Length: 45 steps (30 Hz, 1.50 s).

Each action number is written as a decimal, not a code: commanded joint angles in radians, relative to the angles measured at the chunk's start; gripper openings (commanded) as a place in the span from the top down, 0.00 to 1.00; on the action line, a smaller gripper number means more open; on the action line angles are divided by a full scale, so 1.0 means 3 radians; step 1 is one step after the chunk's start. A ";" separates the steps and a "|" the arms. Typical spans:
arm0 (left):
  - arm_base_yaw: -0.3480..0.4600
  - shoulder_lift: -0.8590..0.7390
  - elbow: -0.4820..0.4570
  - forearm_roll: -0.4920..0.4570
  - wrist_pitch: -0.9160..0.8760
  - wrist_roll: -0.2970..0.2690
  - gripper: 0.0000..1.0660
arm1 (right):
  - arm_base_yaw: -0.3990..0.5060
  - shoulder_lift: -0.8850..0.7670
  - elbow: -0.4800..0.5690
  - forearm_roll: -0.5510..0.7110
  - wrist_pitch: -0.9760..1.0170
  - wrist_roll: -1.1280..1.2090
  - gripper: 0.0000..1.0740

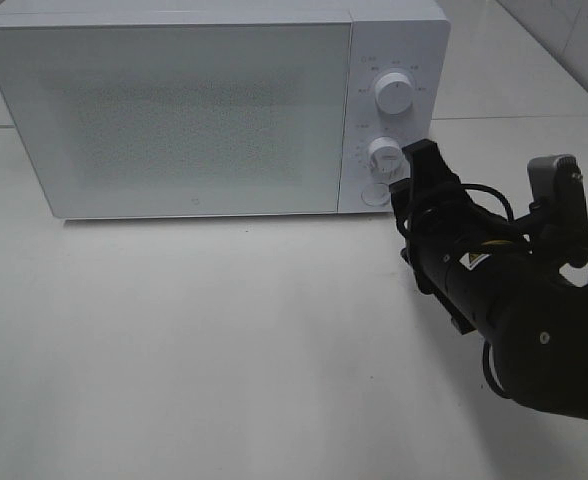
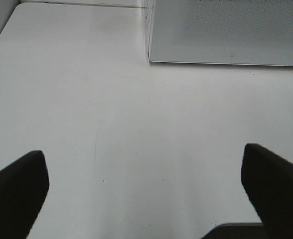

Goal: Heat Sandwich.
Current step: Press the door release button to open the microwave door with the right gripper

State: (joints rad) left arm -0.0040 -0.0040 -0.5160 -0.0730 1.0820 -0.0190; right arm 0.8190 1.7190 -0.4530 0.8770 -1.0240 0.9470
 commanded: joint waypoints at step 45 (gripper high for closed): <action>0.0013 -0.0020 0.0003 -0.0027 -0.0033 0.0000 0.08 | -0.0377 0.0707 -0.0620 -0.0327 0.0293 0.1093 1.00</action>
State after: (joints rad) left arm -0.0040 -0.0040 -0.5160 -0.0730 1.0820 -0.0190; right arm 0.7190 1.9240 -0.6230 0.7930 -0.9510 1.2670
